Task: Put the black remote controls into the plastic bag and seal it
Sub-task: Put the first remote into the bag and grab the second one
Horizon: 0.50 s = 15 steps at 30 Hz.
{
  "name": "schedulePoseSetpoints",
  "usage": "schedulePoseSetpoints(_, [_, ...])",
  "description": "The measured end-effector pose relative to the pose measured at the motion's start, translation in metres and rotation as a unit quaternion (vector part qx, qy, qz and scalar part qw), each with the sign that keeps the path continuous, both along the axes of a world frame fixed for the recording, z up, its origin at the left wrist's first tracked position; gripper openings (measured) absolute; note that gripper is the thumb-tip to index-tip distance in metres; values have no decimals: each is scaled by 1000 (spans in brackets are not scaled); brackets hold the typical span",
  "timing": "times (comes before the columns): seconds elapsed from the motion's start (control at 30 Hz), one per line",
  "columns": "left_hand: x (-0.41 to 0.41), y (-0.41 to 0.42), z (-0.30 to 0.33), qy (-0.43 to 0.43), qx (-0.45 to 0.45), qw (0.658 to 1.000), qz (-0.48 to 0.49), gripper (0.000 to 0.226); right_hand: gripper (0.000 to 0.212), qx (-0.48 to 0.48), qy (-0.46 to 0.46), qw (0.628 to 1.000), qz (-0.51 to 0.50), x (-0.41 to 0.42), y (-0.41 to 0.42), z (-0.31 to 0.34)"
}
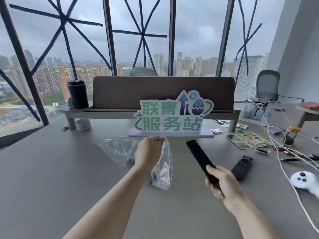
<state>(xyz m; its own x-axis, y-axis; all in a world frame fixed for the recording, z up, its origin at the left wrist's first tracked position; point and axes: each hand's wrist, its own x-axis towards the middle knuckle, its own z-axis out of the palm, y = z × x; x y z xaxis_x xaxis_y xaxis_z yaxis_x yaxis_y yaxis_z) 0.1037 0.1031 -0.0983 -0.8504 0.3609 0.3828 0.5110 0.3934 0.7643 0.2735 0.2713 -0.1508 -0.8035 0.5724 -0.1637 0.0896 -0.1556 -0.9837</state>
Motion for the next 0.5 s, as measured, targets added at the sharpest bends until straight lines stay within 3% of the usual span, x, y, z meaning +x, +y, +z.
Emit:
schedulePoseSetpoints(0.13, [28, 26, 21, 20, 30, 998, -43, 31, 14, 49, -18, 995, 84, 47, -10, 29])
schedulePoseSetpoints(0.3, [62, 31, 12, 15, -8, 997, -82, 24, 23, 173, -100, 976, 83, 40, -18, 51])
schedulePoseSetpoints(0.4, [72, 24, 1, -7, -8, 996, -85, 23, 32, 151, -95, 978, 112, 23, -28, 45])
schedulePoseSetpoints(0.5, [77, 12, -9, -20, -9, 997, -76, 24, 22, 174, -95, 977, 83, 24, -33, 31])
